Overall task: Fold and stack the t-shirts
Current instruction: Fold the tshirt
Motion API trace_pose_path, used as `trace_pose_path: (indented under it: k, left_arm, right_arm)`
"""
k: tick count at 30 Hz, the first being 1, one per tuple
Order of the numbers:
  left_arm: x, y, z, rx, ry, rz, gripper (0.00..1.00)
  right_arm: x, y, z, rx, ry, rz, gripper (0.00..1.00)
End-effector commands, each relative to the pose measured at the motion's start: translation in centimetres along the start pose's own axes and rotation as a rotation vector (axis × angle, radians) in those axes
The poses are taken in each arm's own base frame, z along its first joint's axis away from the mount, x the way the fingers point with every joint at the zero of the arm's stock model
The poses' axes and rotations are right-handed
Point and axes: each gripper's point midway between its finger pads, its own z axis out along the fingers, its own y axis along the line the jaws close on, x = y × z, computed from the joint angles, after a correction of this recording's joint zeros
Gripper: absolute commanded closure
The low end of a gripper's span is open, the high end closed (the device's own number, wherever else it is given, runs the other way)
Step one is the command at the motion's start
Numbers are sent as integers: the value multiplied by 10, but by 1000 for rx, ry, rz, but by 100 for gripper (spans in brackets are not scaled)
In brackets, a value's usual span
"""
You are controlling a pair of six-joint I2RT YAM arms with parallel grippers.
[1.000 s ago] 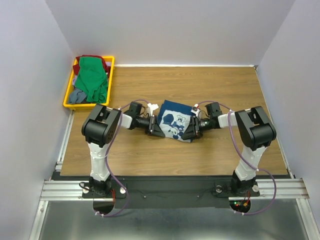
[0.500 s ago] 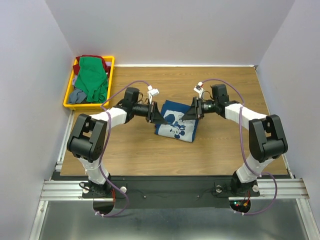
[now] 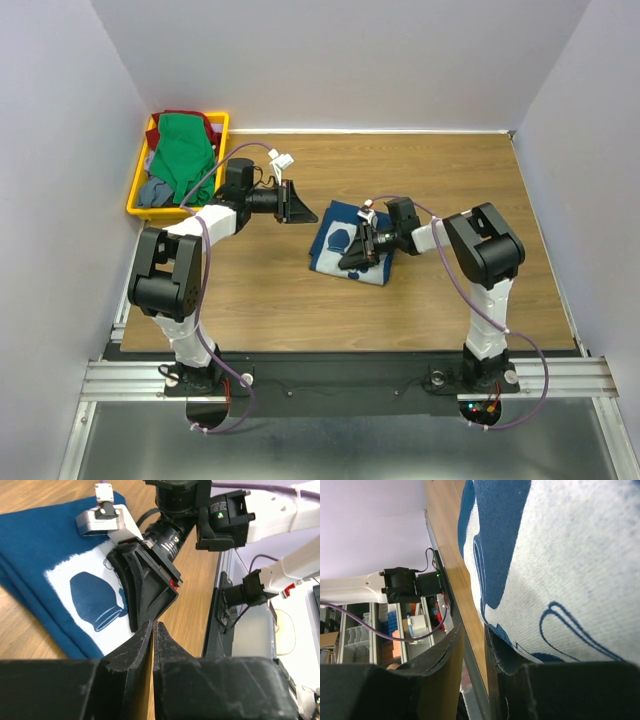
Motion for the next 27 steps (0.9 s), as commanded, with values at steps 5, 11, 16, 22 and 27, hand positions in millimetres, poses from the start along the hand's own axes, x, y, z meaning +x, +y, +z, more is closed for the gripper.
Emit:
trace_pose_path:
  k: [5,11,16,22,27]
  left_arm:
    - [-7,-10,-8,0,-19,78,82]
    - [-15,-10,-3,12,-23,112,82]
    - [-22,-3,21,28,-10,136,82]
    - [-28,25,67,18,0,93,82]
    - [-7,57,93,28,-4,-34,83]
  right_arm:
    - [-2,5,-7,45,-10,-112,71]
    - [-50,88,-38,-74,-92,-322,69]
    - [-67,67,-43,-39,-123,-315,69]
    - [-94,18,-53,29,-180,-275,70]
    - [-101,-29,-49,77,-179,-198,70]
